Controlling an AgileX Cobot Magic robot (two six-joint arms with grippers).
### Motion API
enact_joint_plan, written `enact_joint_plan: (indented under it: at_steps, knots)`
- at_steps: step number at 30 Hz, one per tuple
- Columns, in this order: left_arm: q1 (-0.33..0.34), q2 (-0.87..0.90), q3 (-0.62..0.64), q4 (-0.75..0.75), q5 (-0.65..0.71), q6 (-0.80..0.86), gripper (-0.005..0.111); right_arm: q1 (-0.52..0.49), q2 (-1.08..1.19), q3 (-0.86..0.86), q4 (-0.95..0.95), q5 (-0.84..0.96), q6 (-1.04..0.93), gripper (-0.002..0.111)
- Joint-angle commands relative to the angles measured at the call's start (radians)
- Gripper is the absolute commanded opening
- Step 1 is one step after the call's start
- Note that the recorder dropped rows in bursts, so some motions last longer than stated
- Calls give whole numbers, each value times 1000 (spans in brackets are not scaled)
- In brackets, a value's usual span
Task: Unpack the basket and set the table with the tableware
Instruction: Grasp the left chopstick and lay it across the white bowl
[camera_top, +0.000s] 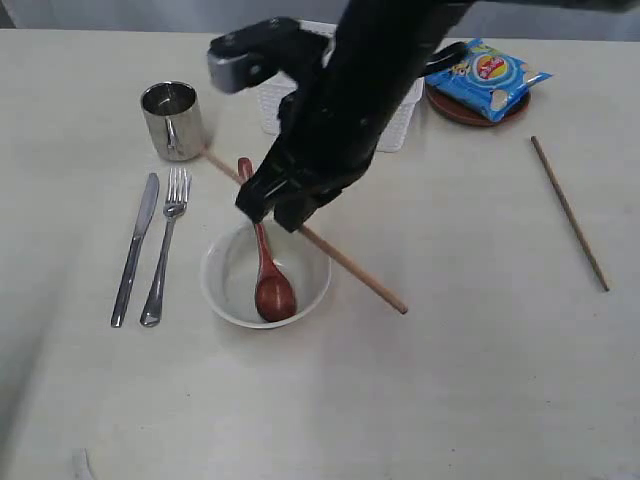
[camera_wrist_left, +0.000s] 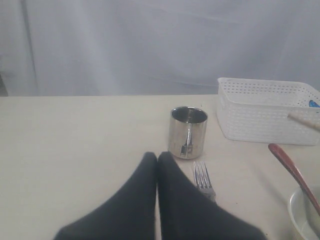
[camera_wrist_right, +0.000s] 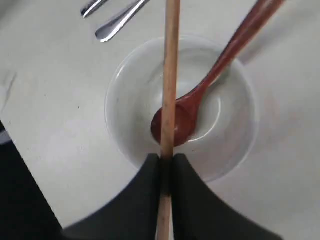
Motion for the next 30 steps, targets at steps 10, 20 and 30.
enact_joint_plan:
  at_steps: [10,20,30]
  knots:
    - [-1,-4,3,-5,-6,0,0,113,269,-295,-224,166,14,-1]
    - [-1,-4,3,-5,-6,0,0,111,315,-296,-261,166,-8,-1]
    - [-1,-4,3,-5,-6,0,0,111,324,-296,-220,166,-5,0]
